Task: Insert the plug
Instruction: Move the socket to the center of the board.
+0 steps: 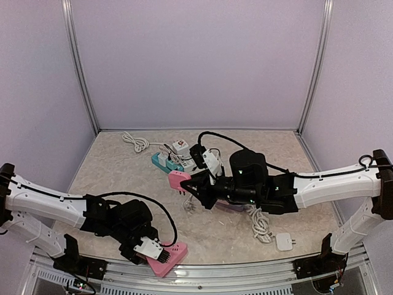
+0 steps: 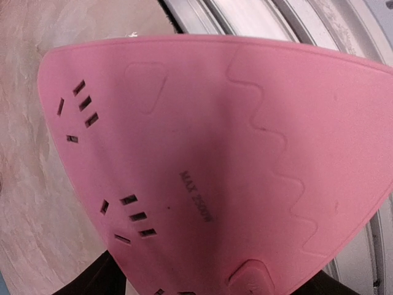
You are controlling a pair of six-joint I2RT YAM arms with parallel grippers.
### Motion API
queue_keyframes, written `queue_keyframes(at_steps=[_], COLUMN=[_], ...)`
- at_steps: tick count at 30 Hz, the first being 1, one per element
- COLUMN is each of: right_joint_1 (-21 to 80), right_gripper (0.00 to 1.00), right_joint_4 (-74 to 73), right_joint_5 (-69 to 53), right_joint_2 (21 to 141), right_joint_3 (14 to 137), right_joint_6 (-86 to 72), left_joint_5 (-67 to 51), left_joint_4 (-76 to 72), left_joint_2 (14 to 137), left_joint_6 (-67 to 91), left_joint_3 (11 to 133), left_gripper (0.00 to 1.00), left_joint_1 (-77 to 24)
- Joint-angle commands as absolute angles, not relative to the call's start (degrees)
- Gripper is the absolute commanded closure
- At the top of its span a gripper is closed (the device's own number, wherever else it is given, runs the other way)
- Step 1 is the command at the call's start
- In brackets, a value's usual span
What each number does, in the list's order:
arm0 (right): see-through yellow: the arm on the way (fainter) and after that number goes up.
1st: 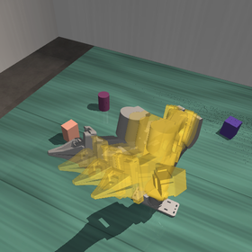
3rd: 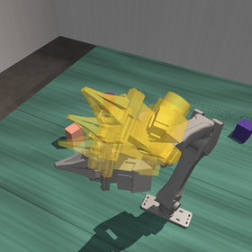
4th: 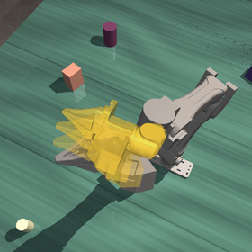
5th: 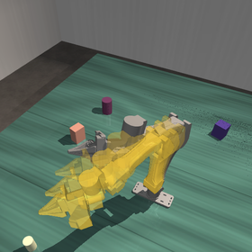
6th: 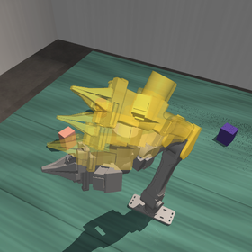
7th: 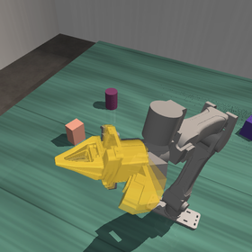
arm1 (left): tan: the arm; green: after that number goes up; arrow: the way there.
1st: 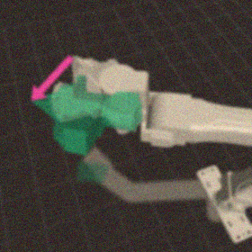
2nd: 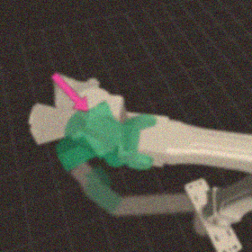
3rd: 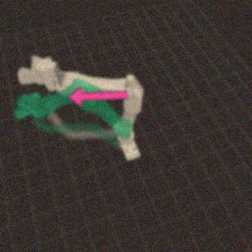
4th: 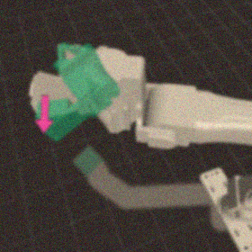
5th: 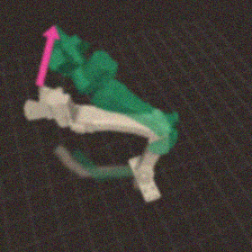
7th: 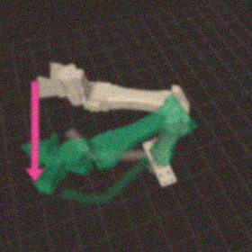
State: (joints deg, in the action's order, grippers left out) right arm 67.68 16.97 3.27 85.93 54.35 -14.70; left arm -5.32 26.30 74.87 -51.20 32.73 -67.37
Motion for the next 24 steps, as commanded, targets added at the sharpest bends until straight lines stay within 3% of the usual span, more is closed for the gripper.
queue_keyframes(at_steps=[1,14,24], right_joint_1=[67.3,67.2,67.2], right_gripper=[1.00,1.00,1.00], right_joint_4=[17.6,15.3,13.9], right_joint_5=[3.7,3.6,3.4], right_joint_2=[84.3,84.6,85.2], right_joint_3=[53.7,55.5,56.6], right_joint_6=[-14.7,-14.6,-15.2], left_joint_5=[-2.4,-2.4,-9.4], left_joint_4=[24.9,24.0,30.5], left_joint_2=[73.0,72.9,63.2], left_joint_6=[-50.4,-47.3,-48.9], left_joint_3=[29.7,30.6,31.9], left_gripper=[0.21,0.10,0.06], left_joint_1=[-70.2,-72.1,-63.7])
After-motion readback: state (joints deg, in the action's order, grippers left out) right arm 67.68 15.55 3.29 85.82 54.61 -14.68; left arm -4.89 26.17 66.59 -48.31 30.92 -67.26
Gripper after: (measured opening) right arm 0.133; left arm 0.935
